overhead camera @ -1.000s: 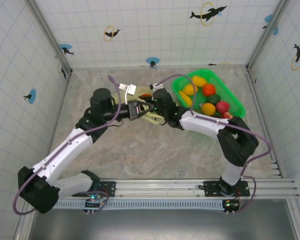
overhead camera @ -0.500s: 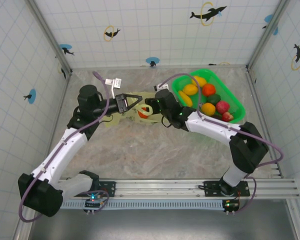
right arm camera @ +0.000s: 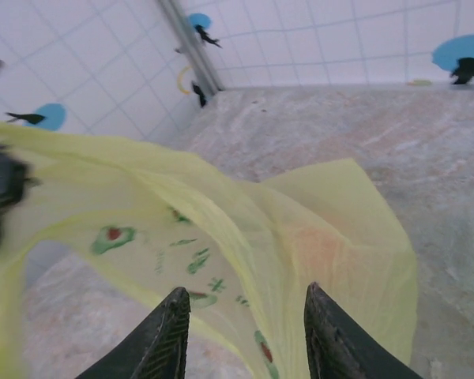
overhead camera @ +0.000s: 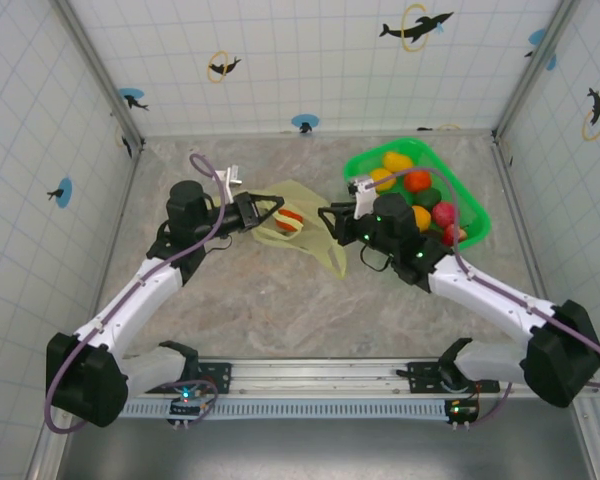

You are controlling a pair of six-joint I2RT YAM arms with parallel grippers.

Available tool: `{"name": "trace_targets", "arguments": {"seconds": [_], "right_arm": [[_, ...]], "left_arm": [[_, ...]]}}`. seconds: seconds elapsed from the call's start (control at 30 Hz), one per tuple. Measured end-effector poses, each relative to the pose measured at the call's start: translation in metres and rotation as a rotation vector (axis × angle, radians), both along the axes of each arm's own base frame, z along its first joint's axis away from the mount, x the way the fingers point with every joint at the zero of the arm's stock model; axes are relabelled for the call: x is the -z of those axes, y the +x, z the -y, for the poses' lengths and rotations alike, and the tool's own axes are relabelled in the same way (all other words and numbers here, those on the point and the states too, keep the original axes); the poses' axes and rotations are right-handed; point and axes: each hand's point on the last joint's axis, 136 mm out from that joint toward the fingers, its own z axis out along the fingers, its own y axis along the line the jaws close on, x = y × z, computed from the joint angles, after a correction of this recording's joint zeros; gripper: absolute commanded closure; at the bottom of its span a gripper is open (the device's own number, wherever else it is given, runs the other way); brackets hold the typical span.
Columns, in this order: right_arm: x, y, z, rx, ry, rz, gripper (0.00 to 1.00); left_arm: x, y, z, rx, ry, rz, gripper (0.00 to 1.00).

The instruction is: Place the fake fruits into the plastic bag and tie a complex knot

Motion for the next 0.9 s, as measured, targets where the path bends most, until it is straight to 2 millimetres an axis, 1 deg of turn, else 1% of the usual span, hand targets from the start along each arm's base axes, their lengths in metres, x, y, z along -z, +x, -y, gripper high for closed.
{"name": "trace_targets", "arguments": {"seconds": [0.03,0.1,0.13,0.2,0.27,0.43,0.53,0.63,0.73,0.8,0.83,0.87,0.9], "right_arm": [[-0.006,-0.005,0.000,-0.029,0.016,0.015,0.57],[-0.021,-0.017,-0.002,-0.099,0.047,0.047,0.49],[-0.025,-0.021,-0.004,-0.128,0.060,0.056,0.48],[-0.031,-0.031,-0.013,-0.212,0.072,0.063,0.45],[-0.035,-0.036,-0.023,-0.280,0.074,0.058,0.43],[-0.042,-0.039,-0.051,-0.406,0.047,0.045,0.43],[-0.041,-0.036,-0.065,-0.451,0.012,0.037,0.46],[-0.035,-0.029,-0.073,-0.473,-0.023,0.025,0.56],[-0.022,-0.031,-0.075,-0.497,-0.047,-0.010,0.69],[-0.018,-0.033,-0.074,-0.506,-0.055,-0.028,0.80],[-0.018,-0.033,-0.074,-0.507,-0.054,-0.026,0.86],[-0.018,-0.034,-0.074,-0.509,-0.052,-0.026,0.94],[-0.018,-0.035,-0.074,-0.510,-0.050,-0.027,0.99]], "left_arm": [[0.000,0.001,0.000,-0.004,-0.001,0.001,1.00],[-0.001,0.002,-0.001,-0.011,-0.001,0.002,1.00],[-0.001,0.002,-0.001,-0.014,-0.001,0.002,1.00],[-0.001,0.003,-0.001,-0.018,-0.002,-0.001,1.00],[0.000,0.003,-0.001,-0.018,-0.003,-0.004,1.00],[0.000,0.003,-0.001,-0.019,-0.005,-0.007,1.00],[0.000,0.003,-0.001,-0.019,-0.006,-0.009,1.00],[0.000,0.003,-0.001,-0.019,-0.004,-0.012,1.00],[0.002,0.003,-0.001,-0.022,0.002,-0.020,1.00],[0.004,0.004,-0.002,-0.025,0.010,-0.023,1.00],[0.005,0.004,-0.002,-0.025,0.014,-0.020,1.00],[0.005,0.003,-0.002,-0.024,0.017,-0.018,1.00],[0.005,0.003,-0.002,-0.024,0.019,-0.017,1.00]]}}
